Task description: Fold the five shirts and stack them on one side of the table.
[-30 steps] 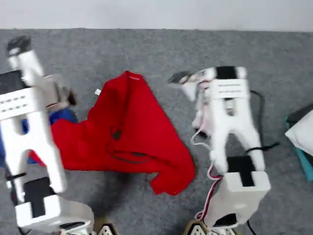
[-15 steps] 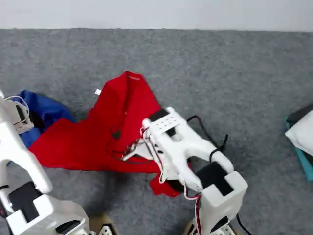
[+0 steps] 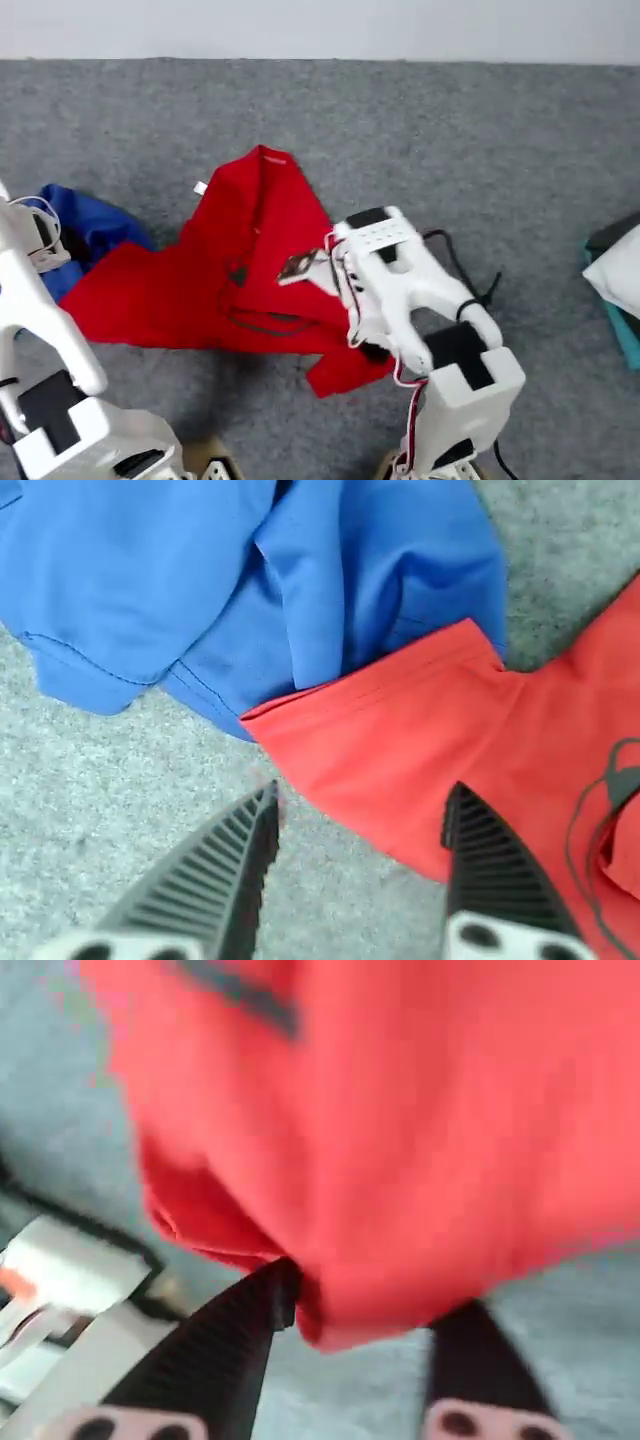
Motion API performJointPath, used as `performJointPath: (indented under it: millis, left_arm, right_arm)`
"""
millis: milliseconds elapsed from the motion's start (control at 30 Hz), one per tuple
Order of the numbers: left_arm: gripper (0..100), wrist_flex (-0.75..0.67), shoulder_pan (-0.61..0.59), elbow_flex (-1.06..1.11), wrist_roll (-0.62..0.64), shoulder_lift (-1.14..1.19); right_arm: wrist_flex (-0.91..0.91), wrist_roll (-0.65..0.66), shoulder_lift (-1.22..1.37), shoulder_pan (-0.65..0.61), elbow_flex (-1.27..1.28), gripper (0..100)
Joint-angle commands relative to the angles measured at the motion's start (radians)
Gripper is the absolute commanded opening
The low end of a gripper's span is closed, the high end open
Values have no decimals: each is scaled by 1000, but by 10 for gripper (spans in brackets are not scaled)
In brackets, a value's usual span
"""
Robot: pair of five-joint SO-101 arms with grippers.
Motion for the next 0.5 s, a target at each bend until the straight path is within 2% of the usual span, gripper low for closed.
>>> performJointPath:
  millis: [0, 100, 200, 467]
  left_arm:
    - [250, 29, -5, -1, -11, -6]
    - [250, 29, -5, -1, -11, -6]
    - [250, 29, -5, 1, -11, -6]
    - [250, 29, -6, 65, -11, -6]
  right_arm:
    - [-64, 6, -36, 58, 5, 53]
    - [-70, 6, -36, 74, 5, 3]
    - [-65, 6, -38, 114, 5, 9]
    - [-61, 9, -48, 325, -48, 9]
